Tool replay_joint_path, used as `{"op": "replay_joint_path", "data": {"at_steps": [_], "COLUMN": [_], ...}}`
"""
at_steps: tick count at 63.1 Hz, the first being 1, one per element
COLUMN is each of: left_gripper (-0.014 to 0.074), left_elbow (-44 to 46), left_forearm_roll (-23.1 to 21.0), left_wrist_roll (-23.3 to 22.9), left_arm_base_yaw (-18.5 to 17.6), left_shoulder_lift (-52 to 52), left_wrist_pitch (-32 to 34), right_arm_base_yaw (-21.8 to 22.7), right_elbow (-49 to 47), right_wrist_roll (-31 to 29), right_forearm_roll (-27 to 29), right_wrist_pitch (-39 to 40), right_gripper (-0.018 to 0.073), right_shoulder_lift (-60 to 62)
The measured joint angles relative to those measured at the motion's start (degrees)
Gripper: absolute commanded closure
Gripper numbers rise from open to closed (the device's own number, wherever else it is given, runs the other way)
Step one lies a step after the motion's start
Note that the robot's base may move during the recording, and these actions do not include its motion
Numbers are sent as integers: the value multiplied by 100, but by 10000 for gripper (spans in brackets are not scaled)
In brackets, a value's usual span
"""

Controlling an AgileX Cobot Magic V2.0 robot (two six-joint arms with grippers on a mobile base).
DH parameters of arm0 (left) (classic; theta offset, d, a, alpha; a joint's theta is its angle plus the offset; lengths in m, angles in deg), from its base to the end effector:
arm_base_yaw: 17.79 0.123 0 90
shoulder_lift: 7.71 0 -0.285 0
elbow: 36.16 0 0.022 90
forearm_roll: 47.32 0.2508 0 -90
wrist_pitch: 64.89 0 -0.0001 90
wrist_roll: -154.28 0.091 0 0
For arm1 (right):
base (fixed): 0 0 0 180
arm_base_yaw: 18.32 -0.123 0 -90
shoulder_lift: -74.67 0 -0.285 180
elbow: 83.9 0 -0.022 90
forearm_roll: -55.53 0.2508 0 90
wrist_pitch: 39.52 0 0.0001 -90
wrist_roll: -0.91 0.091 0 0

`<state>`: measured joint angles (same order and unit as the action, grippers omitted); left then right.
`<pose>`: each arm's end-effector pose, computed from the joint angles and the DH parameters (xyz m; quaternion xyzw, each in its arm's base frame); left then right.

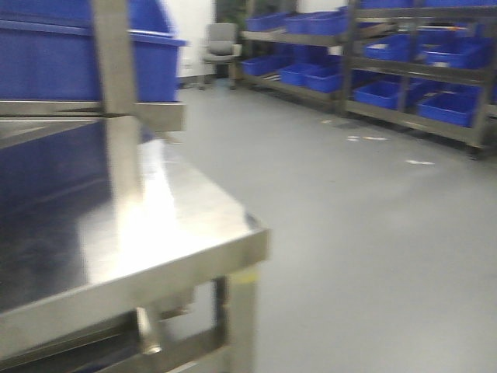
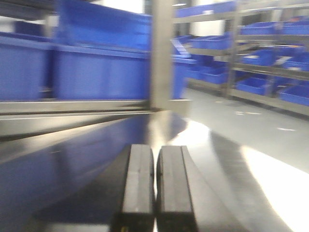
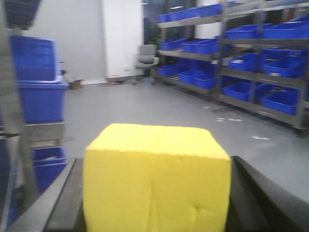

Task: Place yellow foam block on left shelf second layer
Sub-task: 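Drive the base away from the table holding the cube in the right gripper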

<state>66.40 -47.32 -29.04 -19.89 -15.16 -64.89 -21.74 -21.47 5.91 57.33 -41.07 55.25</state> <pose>0.0559 -0.0020 0.2122 -0.0072 0.6748 -0.0349 0.7371 0.0666 0.0041 0.2855 0.0193 0.6649 0.0668 0.7437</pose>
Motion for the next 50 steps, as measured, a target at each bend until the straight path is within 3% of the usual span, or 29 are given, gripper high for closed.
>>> {"op": "replay_joint_path", "data": {"at_steps": [50], "left_gripper": [472], "left_elbow": [0], "left_forearm_roll": [0], "left_wrist_roll": [0], "left_arm_base_yaw": [0], "left_shoulder_lift": [0], "left_wrist_pitch": [0], "right_arm_base_yaw": [0], "right_elbow": [0], "right_wrist_roll": [0], "right_forearm_roll": [0], "right_wrist_pitch": [0], "right_gripper": [62], "right_shoulder_lift": [0]}}
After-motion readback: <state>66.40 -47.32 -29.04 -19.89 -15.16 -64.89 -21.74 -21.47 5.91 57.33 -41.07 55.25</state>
